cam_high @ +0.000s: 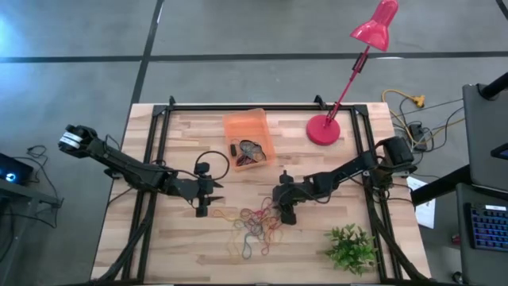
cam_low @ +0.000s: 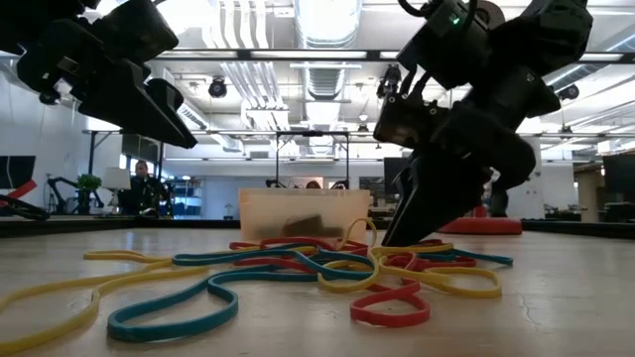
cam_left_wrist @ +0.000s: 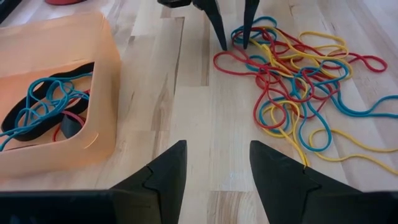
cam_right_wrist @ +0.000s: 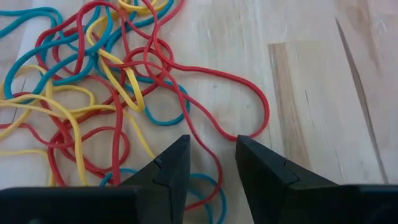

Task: Pick and place rubber bands into bin
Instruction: Put the red rubber band into the orange bin

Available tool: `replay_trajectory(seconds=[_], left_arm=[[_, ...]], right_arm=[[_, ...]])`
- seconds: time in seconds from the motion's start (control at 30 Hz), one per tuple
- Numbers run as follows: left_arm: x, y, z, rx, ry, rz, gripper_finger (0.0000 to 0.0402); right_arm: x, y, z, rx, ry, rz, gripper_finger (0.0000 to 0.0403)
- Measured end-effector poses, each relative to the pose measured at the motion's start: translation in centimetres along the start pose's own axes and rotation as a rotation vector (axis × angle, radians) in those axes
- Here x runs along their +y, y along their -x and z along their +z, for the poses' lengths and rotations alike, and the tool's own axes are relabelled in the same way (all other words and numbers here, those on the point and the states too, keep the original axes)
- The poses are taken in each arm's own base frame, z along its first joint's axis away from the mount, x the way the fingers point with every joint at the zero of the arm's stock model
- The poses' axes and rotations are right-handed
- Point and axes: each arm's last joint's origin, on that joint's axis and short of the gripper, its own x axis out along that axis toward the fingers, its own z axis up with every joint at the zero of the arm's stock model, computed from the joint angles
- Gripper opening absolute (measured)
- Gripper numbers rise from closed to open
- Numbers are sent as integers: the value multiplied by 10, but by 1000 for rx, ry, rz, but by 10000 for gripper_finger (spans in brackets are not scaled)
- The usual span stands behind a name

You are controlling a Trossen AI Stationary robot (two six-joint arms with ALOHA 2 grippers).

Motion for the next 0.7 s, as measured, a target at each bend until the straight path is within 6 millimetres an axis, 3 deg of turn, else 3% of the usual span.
replay_trajectory(seconds=[0.2, 0.43, 0.7], left_arm=[[0, 0, 0, 0, 0, 0, 160], [0, 0, 0, 0, 0, 0, 160], [0, 0, 0, -2, 1, 0, 160]], right_arm=[[0, -7, -7, 50, 1, -20, 90], [8, -10, -13, 47, 41, -91, 17], [14, -1, -4, 17, 97, -126, 8]])
